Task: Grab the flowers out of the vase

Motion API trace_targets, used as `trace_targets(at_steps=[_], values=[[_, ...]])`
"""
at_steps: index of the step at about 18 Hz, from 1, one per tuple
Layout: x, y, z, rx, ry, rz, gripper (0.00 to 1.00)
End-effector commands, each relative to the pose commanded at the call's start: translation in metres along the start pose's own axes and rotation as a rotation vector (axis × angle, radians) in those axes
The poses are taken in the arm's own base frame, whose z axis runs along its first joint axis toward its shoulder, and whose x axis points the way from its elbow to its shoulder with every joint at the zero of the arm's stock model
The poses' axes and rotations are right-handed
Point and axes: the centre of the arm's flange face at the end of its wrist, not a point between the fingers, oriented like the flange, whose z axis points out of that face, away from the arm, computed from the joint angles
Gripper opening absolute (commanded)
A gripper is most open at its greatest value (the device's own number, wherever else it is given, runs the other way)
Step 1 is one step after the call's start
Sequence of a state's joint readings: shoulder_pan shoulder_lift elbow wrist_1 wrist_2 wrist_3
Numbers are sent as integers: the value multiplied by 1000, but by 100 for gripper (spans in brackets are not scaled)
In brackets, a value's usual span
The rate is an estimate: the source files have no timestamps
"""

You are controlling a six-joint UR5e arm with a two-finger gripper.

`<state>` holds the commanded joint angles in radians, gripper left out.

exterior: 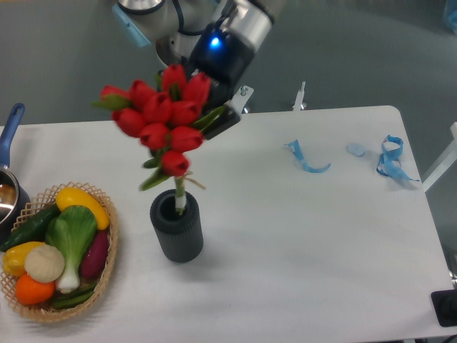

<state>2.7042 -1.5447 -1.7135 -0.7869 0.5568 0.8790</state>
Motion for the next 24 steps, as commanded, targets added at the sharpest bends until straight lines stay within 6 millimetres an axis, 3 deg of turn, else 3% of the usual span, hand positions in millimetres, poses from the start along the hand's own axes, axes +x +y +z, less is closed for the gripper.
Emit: trace_targets(at_steps=[3,5,9,15,24], values=[[-37,24,-25,-13,-72,-38,26],[-72,53,-30,-31,-96,-20,26],[-111,92,-36,-54,-119,16,26],[-129,116,-51,-62,-147,7,26],[-129,116,-52,-60,-146,1,26]])
